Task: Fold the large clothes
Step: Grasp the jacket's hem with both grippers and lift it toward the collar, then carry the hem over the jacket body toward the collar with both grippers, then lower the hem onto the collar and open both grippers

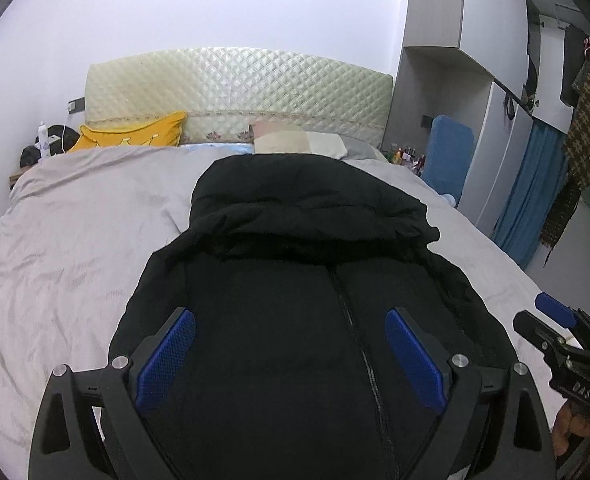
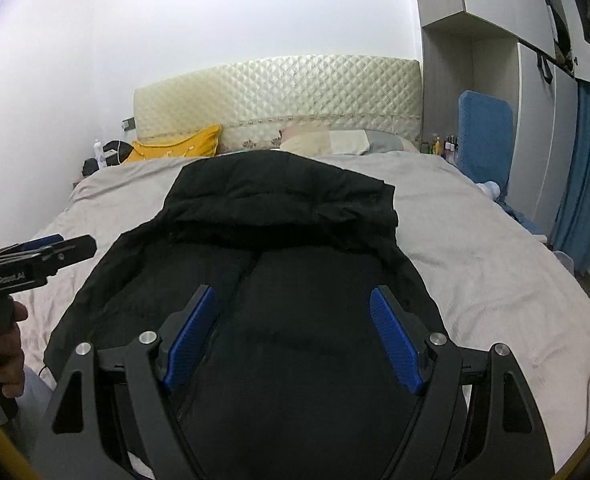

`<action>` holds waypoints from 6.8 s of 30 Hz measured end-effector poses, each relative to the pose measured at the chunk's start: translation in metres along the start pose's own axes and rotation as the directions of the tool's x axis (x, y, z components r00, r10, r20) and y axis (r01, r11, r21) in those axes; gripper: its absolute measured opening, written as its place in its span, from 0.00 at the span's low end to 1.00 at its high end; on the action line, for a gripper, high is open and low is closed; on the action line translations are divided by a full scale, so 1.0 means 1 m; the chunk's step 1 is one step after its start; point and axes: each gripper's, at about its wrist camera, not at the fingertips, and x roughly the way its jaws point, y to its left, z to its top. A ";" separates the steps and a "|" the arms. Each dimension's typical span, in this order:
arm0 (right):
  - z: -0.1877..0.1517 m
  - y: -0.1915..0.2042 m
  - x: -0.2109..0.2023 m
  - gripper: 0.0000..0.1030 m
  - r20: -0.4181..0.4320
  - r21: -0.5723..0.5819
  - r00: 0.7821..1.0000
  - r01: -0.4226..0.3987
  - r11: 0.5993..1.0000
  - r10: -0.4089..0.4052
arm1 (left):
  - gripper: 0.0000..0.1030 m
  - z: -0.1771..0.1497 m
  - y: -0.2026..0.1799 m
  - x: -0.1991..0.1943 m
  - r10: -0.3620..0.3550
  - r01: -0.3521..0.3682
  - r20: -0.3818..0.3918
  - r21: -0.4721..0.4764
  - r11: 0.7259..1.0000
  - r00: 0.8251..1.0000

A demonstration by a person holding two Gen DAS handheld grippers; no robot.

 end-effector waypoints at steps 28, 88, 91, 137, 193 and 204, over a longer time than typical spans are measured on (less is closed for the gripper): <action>-0.026 -0.158 0.079 0.84 -0.460 0.326 0.866 -0.039 0.944 0.195 | 0.93 -0.049 0.185 0.068 -0.090 -0.122 -0.514 -0.363 0.924 0.853; 0.040 -0.139 0.010 0.08 -0.224 0.392 0.871 -0.331 0.858 0.438 | 0.03 0.018 0.162 -0.003 -0.550 0.395 -0.090 -0.600 0.695 0.831; 0.048 -0.139 -0.023 0.08 -0.185 0.371 0.871 -0.367 0.853 0.455 | 0.03 0.025 0.173 -0.039 -0.553 0.415 -0.074 -0.581 0.700 0.830; 0.071 -0.240 0.075 0.08 -0.201 0.790 0.887 -0.103 0.604 0.415 | 0.03 0.139 0.142 0.029 -0.300 0.178 -0.253 -0.412 0.894 0.920; 0.090 -0.078 0.101 0.79 -0.278 0.242 0.953 -0.054 0.969 0.122 | 0.88 0.108 -0.047 0.100 -0.044 0.073 -0.209 0.129 0.989 0.977; 0.055 -0.039 0.171 0.87 -0.308 0.080 0.951 0.001 0.997 0.023 | 0.88 0.062 -0.059 0.176 0.039 0.010 -0.219 0.219 0.976 0.975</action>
